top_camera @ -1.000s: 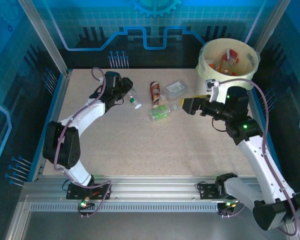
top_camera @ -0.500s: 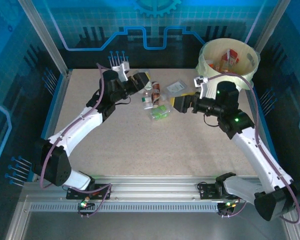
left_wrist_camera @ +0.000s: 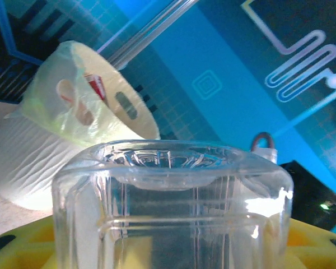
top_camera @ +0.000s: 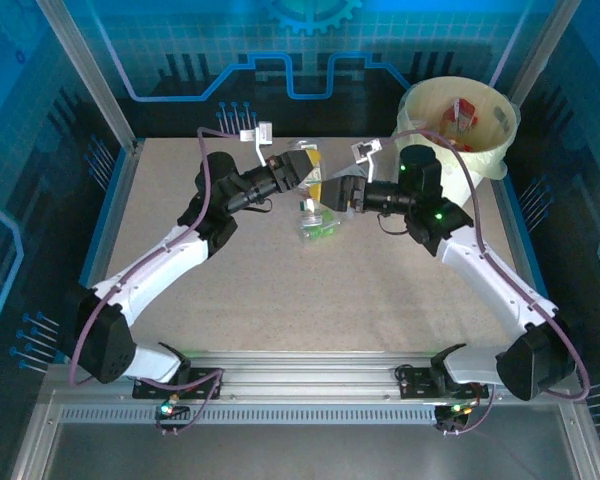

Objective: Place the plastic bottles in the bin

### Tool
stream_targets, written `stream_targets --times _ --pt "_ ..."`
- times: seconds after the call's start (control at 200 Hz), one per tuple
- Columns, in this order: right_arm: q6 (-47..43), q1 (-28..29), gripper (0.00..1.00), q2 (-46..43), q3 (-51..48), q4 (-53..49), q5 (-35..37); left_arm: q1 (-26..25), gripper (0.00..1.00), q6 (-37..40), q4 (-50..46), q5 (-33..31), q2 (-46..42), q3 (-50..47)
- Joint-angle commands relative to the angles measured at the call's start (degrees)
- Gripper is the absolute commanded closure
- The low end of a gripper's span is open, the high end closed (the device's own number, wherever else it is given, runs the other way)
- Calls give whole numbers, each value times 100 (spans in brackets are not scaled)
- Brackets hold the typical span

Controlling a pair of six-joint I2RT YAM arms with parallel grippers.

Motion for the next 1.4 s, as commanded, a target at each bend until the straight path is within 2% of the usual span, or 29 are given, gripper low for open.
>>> stream_targets --times 0.0,0.125,0.33,0.515,0.645,0.76,0.84,1.0,1.161,1.261,1.396 --pt "533 133 0 177 87 832 -200 -50 67 -445 749 108 -102 -143" --pt "901 171 2 352 126 1436 -387 -77 67 -648 998 126 -46 -178" --pt "1318 318 15 581 191 2091 -595 -119 66 -888 1343 66 56 -336" --pt "1304 365 31 509 139 2141 -654 -138 66 -1001 1527 28 129 -425" --pt "972 357 44 330 81 1691 -388 -148 64 -914 1413 -25 81 -479" --pt "670 333 51 173 48 1196 -83 -148 56 -816 1233 -110 46 -514" --pt "349 313 54 85 109 650 186 -146 47 -619 1067 -82 3 -482" --pt "-217 285 59 -183 -3 -280 1092 -143 25 376 -440 -391 -396 -175" --pt "-507 142 61 -384 -61 -788 1548 -137 7 956 -1235 -949 -818 -187" --pt "-777 -12 62 -514 59 -1294 1953 -138 1 1236 -1780 -1344 -1079 -193" --pt "-1229 -377 62 -674 376 -2065 2477 -138 1 1558 -2548 -2098 -1456 -273"
